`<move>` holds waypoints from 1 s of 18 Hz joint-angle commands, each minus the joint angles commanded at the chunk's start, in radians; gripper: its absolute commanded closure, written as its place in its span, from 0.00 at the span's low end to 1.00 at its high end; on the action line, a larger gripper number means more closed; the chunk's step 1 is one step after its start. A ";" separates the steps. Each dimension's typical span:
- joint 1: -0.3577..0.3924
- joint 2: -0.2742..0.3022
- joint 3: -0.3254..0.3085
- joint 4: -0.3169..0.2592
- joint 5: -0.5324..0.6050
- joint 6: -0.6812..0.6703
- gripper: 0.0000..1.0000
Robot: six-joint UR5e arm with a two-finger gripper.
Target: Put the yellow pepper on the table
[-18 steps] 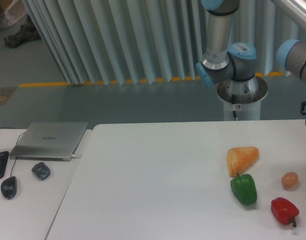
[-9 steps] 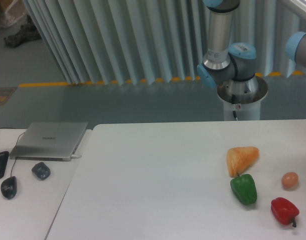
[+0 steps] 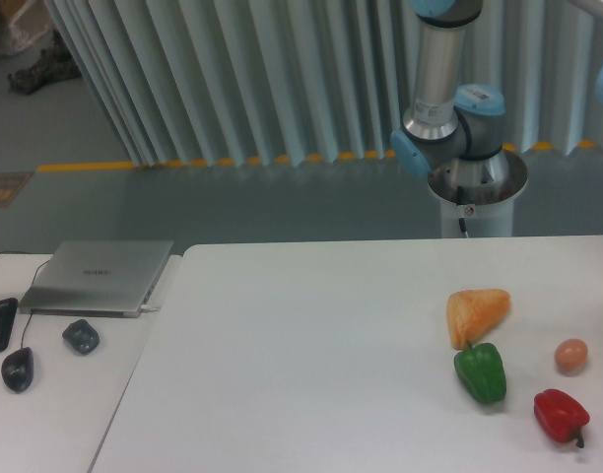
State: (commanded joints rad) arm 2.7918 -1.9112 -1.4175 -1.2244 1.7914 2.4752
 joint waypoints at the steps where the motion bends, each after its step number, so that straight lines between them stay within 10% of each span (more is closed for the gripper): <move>1: 0.003 -0.018 0.008 0.032 0.029 0.045 0.00; 18: 0.040 -0.209 0.058 0.239 0.071 0.221 0.00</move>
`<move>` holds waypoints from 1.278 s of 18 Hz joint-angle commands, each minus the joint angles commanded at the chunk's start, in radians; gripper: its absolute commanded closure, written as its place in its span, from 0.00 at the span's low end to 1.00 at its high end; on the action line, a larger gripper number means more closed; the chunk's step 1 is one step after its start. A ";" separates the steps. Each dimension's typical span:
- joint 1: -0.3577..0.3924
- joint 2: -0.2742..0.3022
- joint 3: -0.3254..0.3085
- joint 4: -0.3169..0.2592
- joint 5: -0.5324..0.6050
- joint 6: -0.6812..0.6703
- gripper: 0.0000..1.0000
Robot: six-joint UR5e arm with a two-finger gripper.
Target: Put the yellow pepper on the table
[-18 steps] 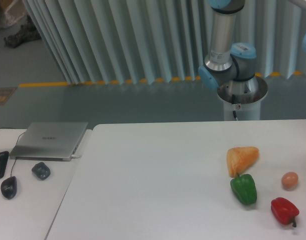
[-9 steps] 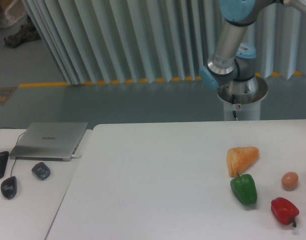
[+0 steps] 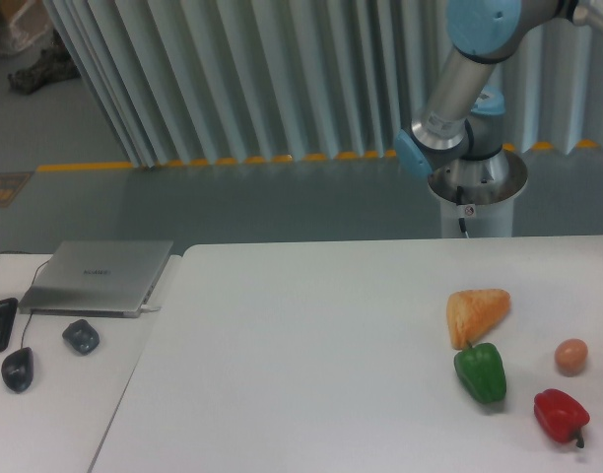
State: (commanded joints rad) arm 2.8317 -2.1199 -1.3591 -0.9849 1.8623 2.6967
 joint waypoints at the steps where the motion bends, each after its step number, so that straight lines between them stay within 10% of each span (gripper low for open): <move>1: 0.000 -0.006 0.002 0.009 0.000 0.000 0.00; 23: -0.012 -0.074 0.022 0.064 -0.005 -0.058 0.00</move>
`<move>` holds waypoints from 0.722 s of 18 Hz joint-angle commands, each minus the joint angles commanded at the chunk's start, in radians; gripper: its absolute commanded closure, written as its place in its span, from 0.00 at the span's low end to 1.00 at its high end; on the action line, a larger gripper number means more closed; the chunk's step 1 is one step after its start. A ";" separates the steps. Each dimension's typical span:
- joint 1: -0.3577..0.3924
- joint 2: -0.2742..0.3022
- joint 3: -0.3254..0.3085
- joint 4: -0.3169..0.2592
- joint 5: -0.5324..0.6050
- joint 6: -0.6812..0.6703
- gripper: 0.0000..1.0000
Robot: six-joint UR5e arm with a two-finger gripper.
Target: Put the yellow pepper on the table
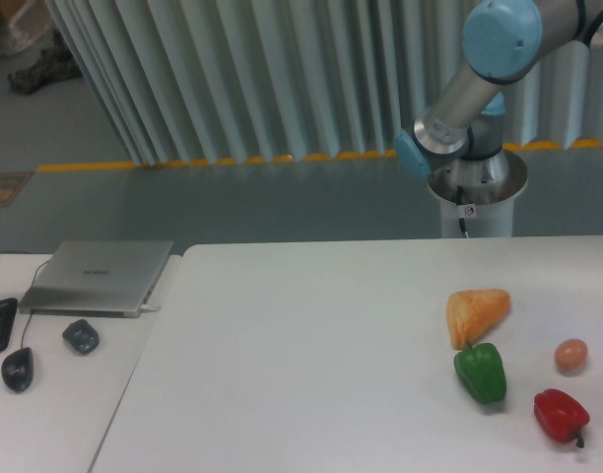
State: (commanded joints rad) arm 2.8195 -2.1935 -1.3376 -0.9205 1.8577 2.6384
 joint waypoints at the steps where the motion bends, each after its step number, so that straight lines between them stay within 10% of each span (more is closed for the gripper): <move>1: 0.000 -0.002 -0.002 0.009 0.002 0.000 0.00; 13: 0.002 -0.034 0.002 0.048 0.000 -0.012 0.00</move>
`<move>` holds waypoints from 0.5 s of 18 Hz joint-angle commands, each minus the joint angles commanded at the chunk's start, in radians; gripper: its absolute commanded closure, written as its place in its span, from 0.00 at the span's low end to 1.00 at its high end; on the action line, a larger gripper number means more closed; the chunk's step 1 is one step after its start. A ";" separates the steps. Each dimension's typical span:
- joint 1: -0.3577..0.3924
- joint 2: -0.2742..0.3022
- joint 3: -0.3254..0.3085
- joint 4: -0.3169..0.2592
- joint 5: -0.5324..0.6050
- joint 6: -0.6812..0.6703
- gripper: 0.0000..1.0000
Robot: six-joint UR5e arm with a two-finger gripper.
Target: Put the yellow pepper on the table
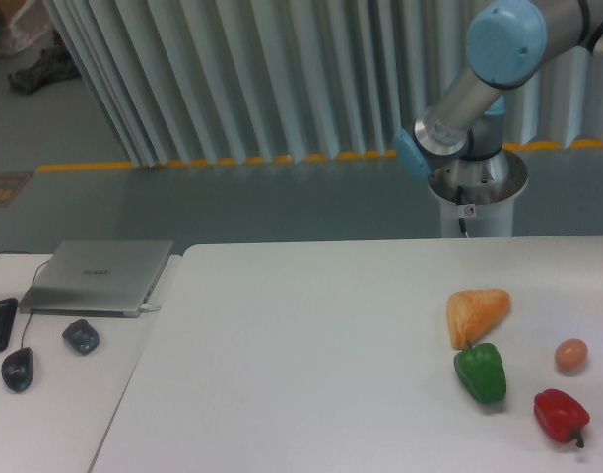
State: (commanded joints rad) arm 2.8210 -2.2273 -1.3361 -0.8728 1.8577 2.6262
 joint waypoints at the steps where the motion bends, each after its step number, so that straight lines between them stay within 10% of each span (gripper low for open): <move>1: 0.000 -0.002 0.000 0.000 0.000 0.000 0.00; 3: 0.000 -0.006 0.000 0.006 0.000 -0.006 0.00; 9: 0.003 0.000 -0.009 0.006 -0.005 0.005 0.76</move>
State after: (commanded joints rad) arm 2.8241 -2.2274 -1.3453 -0.8667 1.8530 2.6308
